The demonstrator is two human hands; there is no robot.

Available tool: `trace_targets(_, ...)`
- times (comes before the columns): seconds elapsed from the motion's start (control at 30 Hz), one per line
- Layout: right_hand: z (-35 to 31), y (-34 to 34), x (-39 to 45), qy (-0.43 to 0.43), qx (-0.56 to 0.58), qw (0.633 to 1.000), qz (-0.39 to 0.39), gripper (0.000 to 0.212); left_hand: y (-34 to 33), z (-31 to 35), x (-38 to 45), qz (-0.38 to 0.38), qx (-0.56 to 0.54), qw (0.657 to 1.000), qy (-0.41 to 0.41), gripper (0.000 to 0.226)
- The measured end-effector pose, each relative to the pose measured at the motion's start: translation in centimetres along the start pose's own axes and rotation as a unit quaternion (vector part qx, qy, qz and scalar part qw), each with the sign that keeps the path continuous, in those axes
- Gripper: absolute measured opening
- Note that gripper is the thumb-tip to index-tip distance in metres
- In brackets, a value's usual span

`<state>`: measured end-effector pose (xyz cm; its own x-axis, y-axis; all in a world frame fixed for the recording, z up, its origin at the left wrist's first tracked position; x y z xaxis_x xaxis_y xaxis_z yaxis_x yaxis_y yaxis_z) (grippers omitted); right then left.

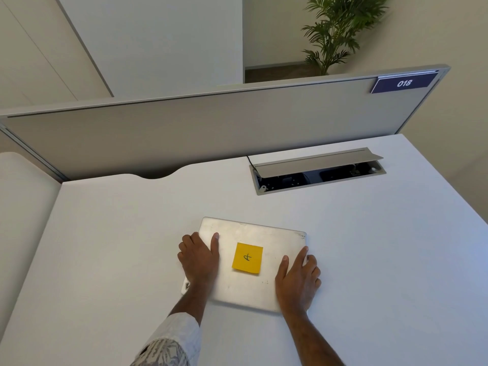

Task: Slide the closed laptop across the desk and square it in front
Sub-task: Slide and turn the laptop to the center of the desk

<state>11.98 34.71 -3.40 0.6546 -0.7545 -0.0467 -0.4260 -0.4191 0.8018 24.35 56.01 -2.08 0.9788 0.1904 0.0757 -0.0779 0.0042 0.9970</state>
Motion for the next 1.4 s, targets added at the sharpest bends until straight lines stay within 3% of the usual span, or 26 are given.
trace_targets(0.83, -0.6, 0.1, 0.5, -0.007, -0.027, 0.999, -0.044, 0.059, 0.1, 0.6, -0.3, -0.035, 0.005, 0.999, 0.026, 0.054)
trace_targets(1.4, 0.2, 1.2, 2.2, 0.067, -0.047, 0.993, -0.082, 0.057, 0.7, -0.2, -4.6, -0.072, -0.011, 0.992, 0.101, 0.054)
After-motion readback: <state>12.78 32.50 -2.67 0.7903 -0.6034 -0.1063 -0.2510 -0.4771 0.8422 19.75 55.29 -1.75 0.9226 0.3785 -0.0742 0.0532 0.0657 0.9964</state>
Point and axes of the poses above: each hand's wrist, its own x-axis towards the middle knuckle, its own y-axis out of the back of the hand, z = x × y, the point moved 3 cm from there along x, towards the middle knuckle, and after that the axes turned 15 degrees about x, right-handed, at the moved point
